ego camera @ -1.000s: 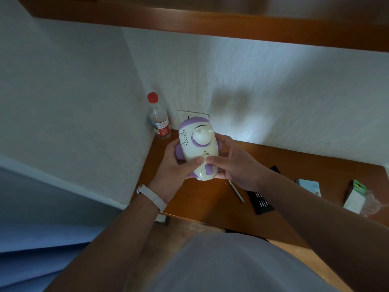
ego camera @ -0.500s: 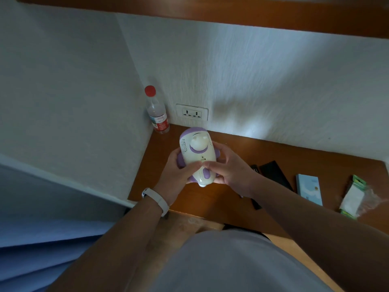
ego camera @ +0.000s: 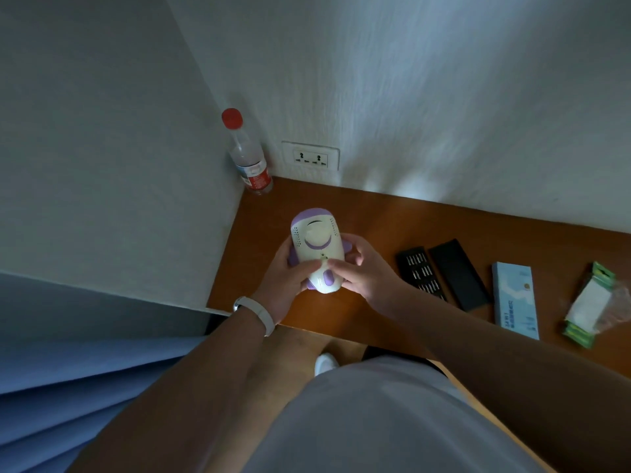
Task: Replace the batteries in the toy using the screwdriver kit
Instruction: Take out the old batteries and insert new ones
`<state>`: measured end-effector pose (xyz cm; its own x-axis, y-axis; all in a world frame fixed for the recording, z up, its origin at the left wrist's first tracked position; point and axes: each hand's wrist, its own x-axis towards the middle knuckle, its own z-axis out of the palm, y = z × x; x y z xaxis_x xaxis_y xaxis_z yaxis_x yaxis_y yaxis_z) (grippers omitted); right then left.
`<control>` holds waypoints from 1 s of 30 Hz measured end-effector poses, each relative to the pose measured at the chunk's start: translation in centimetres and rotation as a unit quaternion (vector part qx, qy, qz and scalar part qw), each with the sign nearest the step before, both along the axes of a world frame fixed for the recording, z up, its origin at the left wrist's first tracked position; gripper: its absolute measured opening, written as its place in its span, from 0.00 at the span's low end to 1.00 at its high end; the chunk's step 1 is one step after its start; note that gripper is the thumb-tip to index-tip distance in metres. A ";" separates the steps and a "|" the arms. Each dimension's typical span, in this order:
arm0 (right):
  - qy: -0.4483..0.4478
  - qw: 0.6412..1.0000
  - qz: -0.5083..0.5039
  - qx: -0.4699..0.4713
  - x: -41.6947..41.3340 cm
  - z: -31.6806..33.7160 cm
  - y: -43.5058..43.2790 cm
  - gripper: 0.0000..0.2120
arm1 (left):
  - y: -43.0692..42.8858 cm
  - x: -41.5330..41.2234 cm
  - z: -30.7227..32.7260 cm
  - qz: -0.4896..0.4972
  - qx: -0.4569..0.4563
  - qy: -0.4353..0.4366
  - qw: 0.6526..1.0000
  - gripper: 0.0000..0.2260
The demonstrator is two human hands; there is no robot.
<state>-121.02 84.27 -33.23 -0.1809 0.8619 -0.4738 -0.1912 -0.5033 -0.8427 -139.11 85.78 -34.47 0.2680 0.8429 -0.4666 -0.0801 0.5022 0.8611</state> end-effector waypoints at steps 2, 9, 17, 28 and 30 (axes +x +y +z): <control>-0.016 1.000 0.000 0.003 -0.2 -0.4 0.2 0.29 | 0.2 0.0 -0.1 -0.002 0.008 0.006 1.000 0.27; -0.091 0.995 0.038 0.031 0.5 -1.2 0.7 0.21 | 0.8 -0.9 -0.1 0.008 0.024 0.037 0.999 0.24; -0.495 0.860 0.112 0.047 6.2 -4.4 -1.0 0.07 | 0.7 -0.5 0.7 -0.005 0.060 0.111 0.992 0.23; -0.583 0.796 0.161 0.022 6.5 -7.2 -2.6 0.07 | 0.7 -0.2 0.9 0.003 0.051 0.162 0.985 0.17; -0.586 0.794 0.160 0.002 6.2 -7.1 -2.2 0.08 | 0.6 -0.1 1.1 0.002 0.065 0.182 0.981 0.15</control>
